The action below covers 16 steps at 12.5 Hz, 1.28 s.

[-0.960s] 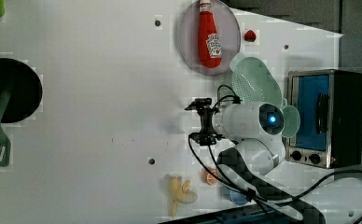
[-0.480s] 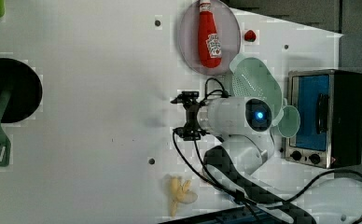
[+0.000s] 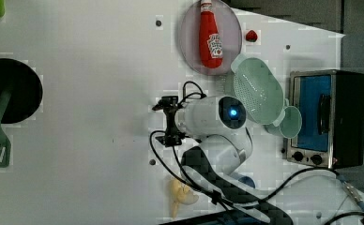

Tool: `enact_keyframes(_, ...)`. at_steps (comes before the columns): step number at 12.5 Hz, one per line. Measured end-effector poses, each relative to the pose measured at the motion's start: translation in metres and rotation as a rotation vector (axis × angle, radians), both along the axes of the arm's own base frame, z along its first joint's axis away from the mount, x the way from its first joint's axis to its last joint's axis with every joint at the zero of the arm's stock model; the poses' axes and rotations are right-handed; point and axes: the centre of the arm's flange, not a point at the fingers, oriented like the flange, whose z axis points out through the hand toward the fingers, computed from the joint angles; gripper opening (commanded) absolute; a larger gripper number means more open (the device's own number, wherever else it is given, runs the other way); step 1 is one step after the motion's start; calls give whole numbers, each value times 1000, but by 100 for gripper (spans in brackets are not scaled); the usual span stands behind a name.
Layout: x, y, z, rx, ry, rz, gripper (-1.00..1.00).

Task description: Drag strainer right to left.

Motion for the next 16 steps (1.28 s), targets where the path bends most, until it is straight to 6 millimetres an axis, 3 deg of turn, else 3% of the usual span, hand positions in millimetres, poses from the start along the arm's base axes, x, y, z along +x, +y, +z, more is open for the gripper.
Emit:
enact_keyframes(4,10,21,5,44,-7,-50,100)
enact_keyframes(7,17,56,18,90,-38,-35,100)
enact_keyframes(12,-10,93,18,109,-7,8,100)
enact_keyframes(16,-16,128,20,151,-57,46,100)
